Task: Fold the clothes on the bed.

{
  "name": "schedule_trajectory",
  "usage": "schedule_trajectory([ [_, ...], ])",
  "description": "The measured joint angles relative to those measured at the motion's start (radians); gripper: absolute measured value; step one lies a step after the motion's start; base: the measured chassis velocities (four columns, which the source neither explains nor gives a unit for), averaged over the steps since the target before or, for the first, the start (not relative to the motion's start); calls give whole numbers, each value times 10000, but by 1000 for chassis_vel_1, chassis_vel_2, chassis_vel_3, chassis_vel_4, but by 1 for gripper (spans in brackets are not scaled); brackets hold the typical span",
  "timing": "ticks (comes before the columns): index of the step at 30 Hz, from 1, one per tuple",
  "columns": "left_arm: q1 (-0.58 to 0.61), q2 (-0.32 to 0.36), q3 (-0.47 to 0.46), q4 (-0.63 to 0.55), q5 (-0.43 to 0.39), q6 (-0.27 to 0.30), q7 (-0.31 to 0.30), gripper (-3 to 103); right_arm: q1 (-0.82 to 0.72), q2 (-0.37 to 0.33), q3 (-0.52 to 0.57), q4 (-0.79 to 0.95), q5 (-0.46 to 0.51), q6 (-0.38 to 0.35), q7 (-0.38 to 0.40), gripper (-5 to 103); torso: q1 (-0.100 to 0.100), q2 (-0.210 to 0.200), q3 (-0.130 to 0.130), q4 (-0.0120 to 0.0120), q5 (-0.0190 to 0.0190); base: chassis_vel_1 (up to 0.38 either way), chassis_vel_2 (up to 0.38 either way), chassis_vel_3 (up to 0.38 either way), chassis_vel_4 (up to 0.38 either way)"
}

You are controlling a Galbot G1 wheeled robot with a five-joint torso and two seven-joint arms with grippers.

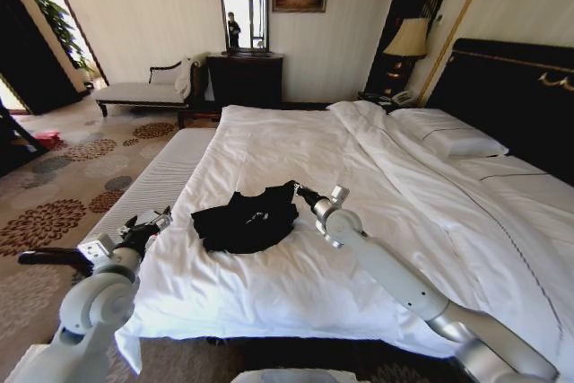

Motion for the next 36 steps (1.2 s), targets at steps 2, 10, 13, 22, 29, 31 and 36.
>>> schedule_trajectory([
  [2, -449, 202, 154, 45, -755, 553, -642, 100, 6, -12, 56, 40, 2, 20, -21, 0, 0, 0, 0, -12, 0, 0, 0, 0, 0],
  [10, -1754, 382, 1079, 1146, -1432, 587, -689, 100, -171, -298, 301, 303, 10, 67, -51, 0, 0, 0, 0, -5, 0, 0, 0, 0, 0],
  [13, -2788, 242, 2037, 1917, -2115, 508, -925, 100, -427, -483, 544, 473, 4, 71, -51, 0, 0, 0, 0, -4, 0, 0, 0, 0, 0],
  [22, -5031, -439, 3900, 2549, -3853, 1229, -2720, 100, -803, -560, 707, 482, -178, 83, -70, 0, 0, 0, 0, -5, 4, 0, 0, 0, 0],
  [29, -6773, -775, 5422, 3292, -4194, 1255, -3409, 100, -868, -500, 785, 389, -215, 88, -72, 0, 0, 0, -1, -7, 4, 0, 0, 0, 0],
  [31, -6936, -778, 5557, 3393, -4216, 1255, -3346, 100, -868, -498, 795, 369, -217, 88, -71, 0, 0, 0, 0, -6, 4, 0, 0, 0, 0],
  [36, -7295, -639, 5994, 3657, -4414, 1250, -3302, 100, -899, -484, 815, 317, -252, 89, -86, 0, -1, 0, 0, -5, 2, 0, 0, 0, 0],
])
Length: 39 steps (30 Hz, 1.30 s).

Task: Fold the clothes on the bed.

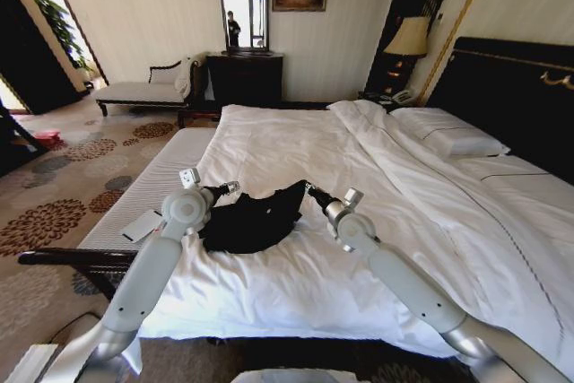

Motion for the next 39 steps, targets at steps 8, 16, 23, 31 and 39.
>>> schedule_trajectory([
  [8, -414, 611, 795, 541, -2094, -18, -464, 100, -104, 76, 28, -45, -87, 3, -7, 0, 0, 0, 0, 1, -1, 0, 0, 0, 0],
  [16, -596, 514, 1357, 1271, -1917, -25, -464, 100, -221, 122, 39, -23, -170, 10, 12, 0, 1, 0, 0, -1, -1, 0, 0, 0, 0],
  [23, -569, 447, 1618, 1635, -1604, -33, -485, 100, -439, 94, 208, 21, -193, 12, 42, 0, -1, 1, -1, -1, -1, 0, 0, 0, 0],
  [31, -666, 461, 2000, 1783, -1098, -37, -411, 98, -559, 95, 295, 60, -217, 13, 53, 0, -1, 1, 0, -1, -1, 0, 0, 0, 0],
  [39, -1503, 960, 1787, 1706, 1558, -38, 704, 100, -649, 114, 424, 66, -253, 17, 51, 0, 0, 0, 0, -1, -1, 0, 0, 0, 0],
])
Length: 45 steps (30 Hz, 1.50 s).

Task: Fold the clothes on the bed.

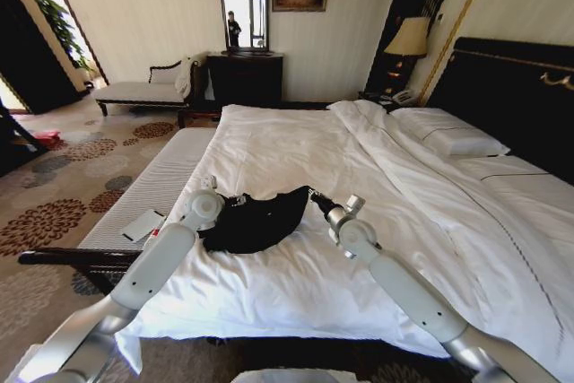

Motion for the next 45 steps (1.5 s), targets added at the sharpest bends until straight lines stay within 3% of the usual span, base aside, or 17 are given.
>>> schedule_trajectory([
  [1, -103, 53, -82, 56, 735, 0, 316, 100, -9, 8, 5, 0, -5, 1, -2, 0, 0, 1, 0, -1, 1, 0, 0, 0, 0],
  [2, -283, 107, -319, 166, 2129, -12, 1044, 100, -26, 22, 17, 0, -14, 3, -5, 0, 0, 1, 0, 2, 2, 0, 0, 0, 0],
  [4, -561, 51, -1078, 180, 3227, -27, 2085, 100, -43, 41, 23, 0, -35, 6, -12, 0, 0, 0, 0, 3, -3, 0, 0, 0, 0],
  [5, -561, 51, -1078, 180, 3227, -27, 2085, 100, -43, 41, 23, 0, -35, 6, -12, 0, 0, 0, 0, 3, -3, 0, 0, 0, 0],
  [9, -907, 0, -1541, 26, 2381, -27, 1692, 100, -41, 43, 2, -14, -49, 8, -25, 0, 0, 0, -1, 2, -1, 0, 0, 0, 0],
  [10, -1166, 133, -1604, -2, 1587, -25, 1379, 100, -11, 40, -43, -36, -50, 7, -30, 0, 0, 1, 0, -4, 1, 0, 0, 0, 0],
  [14, -1414, 1024, -815, -162, 161, -18, 1712, 100, 142, 113, -229, -132, -93, 8, -33, 0, 0, 1, 0, 3, 0, 0, 0, 0, 0],
  [15, -1414, 1024, -815, -162, 161, -18, 1712, 100, 142, 113, -229, -132, -93, 8, -33, 0, 0, 1, 0, 3, 0, 0, 0, 0, 0],
  [19, -1295, 1989, 857, -829, -280, -13, 1968, 100, 214, 207, -298, -197, -134, 9, -33, 0, 0, 1, -1, 3, -1, 0, 0, 0, 0],
  [20, -1295, 1989, 857, -829, -280, -13, 1968, 100, 214, 207, -298, -197, -134, 9, -33, 0, 0, 1, -1, 3, -1, 0, 0, 0, 0],
  [23, -1079, 2718, 2687, -1349, -295, -6, 2084, 100, 249, 243, -225, -336, -149, 22, -30, 0, -1, 1, -1, 0, -1, 0, 0, 0, 0],
  [27, -1348, 2992, 3707, -1211, -347, -3, 2279, 100, 170, 246, -76, -350, -187, 26, -28, 0, -1, 1, 0, 4, -1, 0, 0, 0, 0],
  [36, -2391, 2680, 4686, -210, -934, -2, 2712, 100, -336, 264, 323, -296, -360, 28, -62, 0, 0, 0, 0, -5, 2, 0, 0, 0, 0],
  [40, -2684, 2644, 5110, 183, -1362, -2, 3175, 100, -521, 224, 506, -248, -404, 30, -92, 0, 0, 1, 0, 3, 1, 0, 0, 0, 0],
  [45, -2813, 2455, 5276, 326, -1274, -1, 3875, 100, -566, 218, 569, -273, -422, 32, -112, 0, 0, 0, 0, 3, -1, 0, 0, 0, 0],
])
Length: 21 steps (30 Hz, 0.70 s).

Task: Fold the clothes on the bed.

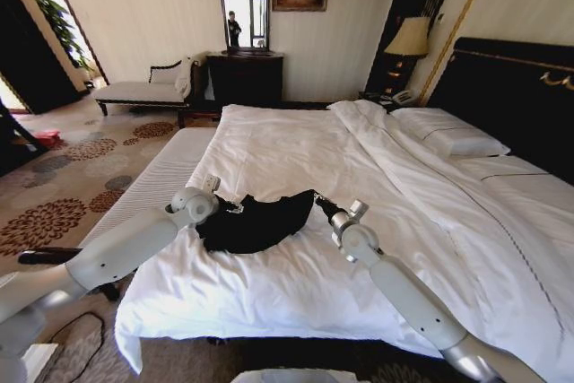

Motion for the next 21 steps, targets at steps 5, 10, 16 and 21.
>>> schedule_trajectory([
  [5, -97, -162, 165, -138, 46, -1, 308, 100, -4, 11, -18, -13, -25, 0, -18, 0, 1, 0, 0, -4, 3, 0, 0, 0, 0],
  [10, -180, -257, 409, 20, 125, 0, 337, 100, 2, 14, -28, -13, -32, 2, -47, 0, 0, 0, 0, -1, 1, 0, 0, 0, 0],
  [16, -189, -593, 478, 458, 212, 0, 401, 101, -66, -18, -14, 15, -44, 9, -135, 0, 1, 0, 0, -3, 1, 0, 0, 0, 0],
  [21, -137, -710, 480, 575, 186, 0, 359, 89, -102, -44, 8, 32, -55, 11, -164, 0, 0, 0, 0, -3, 1, 0, 0, 0, 0],
])
